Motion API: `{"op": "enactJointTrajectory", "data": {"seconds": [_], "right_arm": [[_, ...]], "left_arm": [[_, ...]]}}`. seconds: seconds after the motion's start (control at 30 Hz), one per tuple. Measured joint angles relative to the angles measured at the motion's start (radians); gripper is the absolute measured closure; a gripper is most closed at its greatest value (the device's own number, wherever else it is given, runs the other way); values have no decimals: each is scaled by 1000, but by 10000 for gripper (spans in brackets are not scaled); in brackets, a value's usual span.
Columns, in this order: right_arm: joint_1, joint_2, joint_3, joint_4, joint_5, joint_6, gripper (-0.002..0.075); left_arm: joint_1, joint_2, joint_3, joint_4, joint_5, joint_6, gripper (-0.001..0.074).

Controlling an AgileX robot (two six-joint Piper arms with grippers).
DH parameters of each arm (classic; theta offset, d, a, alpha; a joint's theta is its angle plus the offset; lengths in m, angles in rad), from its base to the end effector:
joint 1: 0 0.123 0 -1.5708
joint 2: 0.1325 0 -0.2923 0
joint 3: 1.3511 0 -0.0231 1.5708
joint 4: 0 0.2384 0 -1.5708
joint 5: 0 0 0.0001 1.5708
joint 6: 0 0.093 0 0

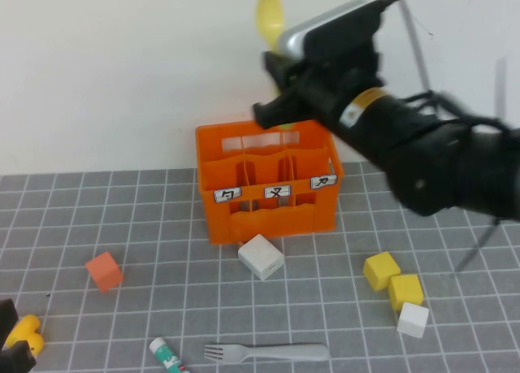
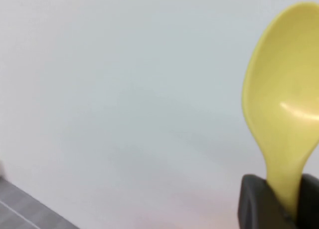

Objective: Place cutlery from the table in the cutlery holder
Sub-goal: Place the spoon on the box

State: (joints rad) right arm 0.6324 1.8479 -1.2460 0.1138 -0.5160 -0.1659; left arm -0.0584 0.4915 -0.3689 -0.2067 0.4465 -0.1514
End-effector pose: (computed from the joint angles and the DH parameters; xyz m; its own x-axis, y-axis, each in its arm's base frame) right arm 0.3484 0.2489 0.2936 0.0352 -0.0569 -0.9978 -0.5438 0.8365 -0.0668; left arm 0.0836 -0.0132 0.2661 -0.4749 -0.3034 -0.8261 -0.0220 0.9425 -0.3335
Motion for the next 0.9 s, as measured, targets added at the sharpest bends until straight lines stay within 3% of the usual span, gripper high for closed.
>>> {"op": "enactJointTrajectory", "data": {"seconds": [0.1, 0.2, 0.7, 0.77, 0.9], "right_arm": [[2, 84, -38, -210, -123, 173, 602], [2, 173, -72, -297, -220, 258, 602], [2, 426, -167, -423, -329, 388, 597], [2, 438, -169, -433, -331, 388, 566], [2, 443, -169, -447, -341, 388, 419]], "left_arm": [[0, 0, 0, 0, -4, 12, 736], [0, 0, 0, 0, -4, 14, 736], [0, 0, 0, 0, -4, 14, 736], [0, 0, 0, 0, -4, 14, 736], [0, 0, 0, 0, -5, 14, 736]]}}
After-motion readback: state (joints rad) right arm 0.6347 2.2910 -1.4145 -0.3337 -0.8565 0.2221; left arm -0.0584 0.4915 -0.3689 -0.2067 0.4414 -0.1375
